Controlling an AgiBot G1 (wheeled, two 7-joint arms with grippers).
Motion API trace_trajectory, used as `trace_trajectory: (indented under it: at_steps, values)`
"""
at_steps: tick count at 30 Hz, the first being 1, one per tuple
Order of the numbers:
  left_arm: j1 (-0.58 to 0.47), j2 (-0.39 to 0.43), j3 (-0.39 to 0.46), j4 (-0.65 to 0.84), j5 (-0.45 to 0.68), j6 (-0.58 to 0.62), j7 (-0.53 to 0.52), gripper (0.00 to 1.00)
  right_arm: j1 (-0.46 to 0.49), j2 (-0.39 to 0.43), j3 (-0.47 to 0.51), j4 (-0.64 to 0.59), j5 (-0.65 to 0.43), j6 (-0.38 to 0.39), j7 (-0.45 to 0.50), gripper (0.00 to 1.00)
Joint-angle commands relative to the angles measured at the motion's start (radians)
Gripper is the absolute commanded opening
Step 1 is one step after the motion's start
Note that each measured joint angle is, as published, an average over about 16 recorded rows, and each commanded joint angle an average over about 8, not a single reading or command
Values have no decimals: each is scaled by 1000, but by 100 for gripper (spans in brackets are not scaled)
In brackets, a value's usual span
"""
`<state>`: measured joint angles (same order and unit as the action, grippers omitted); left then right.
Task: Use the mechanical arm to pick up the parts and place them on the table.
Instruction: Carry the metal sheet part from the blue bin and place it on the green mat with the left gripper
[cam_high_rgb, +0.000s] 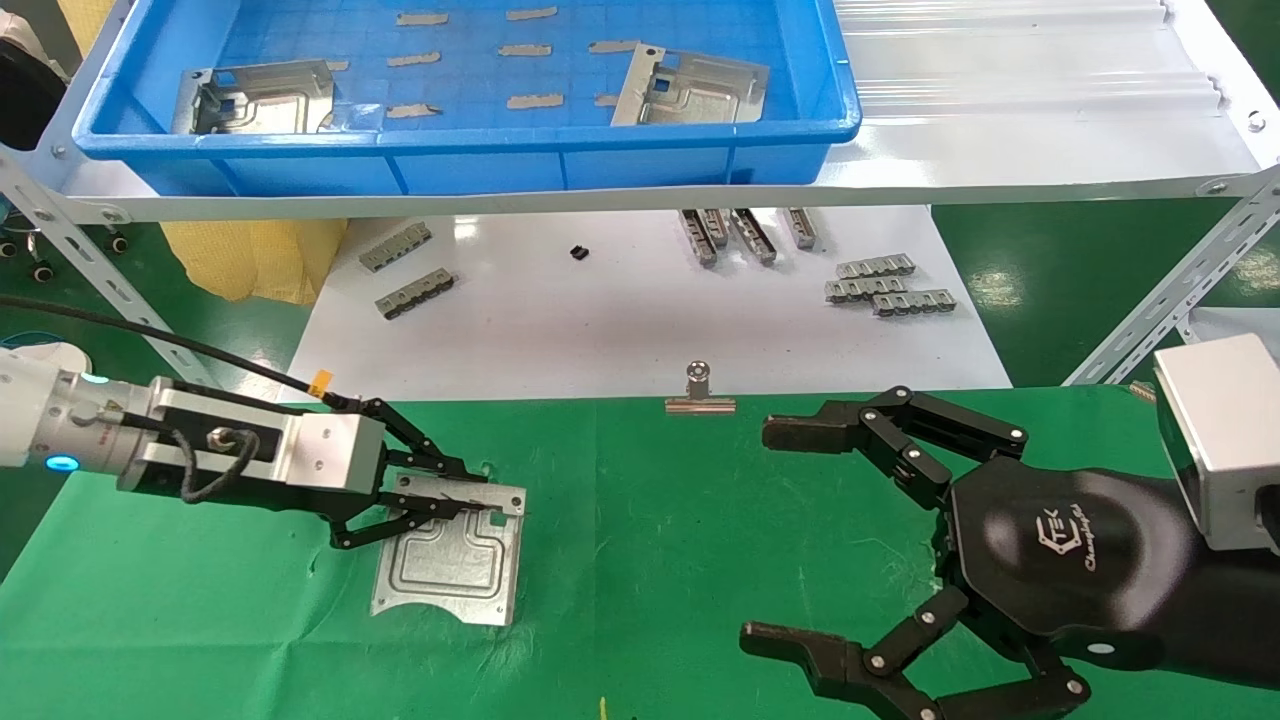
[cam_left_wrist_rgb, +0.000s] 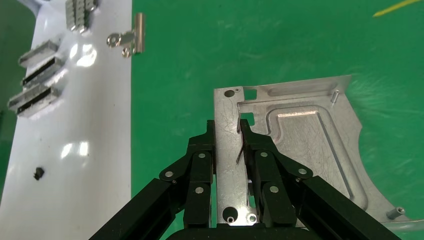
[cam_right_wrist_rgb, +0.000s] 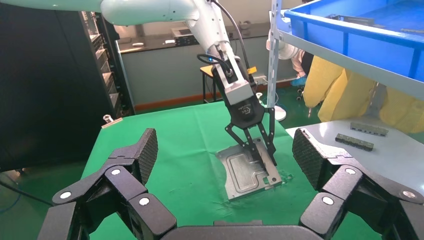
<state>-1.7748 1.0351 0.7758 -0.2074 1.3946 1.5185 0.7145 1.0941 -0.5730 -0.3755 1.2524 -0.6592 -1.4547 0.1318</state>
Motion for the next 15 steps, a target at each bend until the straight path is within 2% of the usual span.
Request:
trace_trajectory:
  at_steps: [1,2,3,9,15]
  values:
    - [5,10,4,26,5,-12,22,86,0,0,0,0,0,0,0,100]
    - [7,14,4,38,6,-22,30,96,0,0,0,0,0,0,0,100]
    - [9,18,5,48,8,-31,38,100,0,0,0,0,0,0,0,100]
    - [13,35,4,97,9,-67,74,100,0,0,0,0,0,0,0,100]
    - [5,32,-11,134,-16,-8,75,100,0,0,0,0,0,0,0,100]
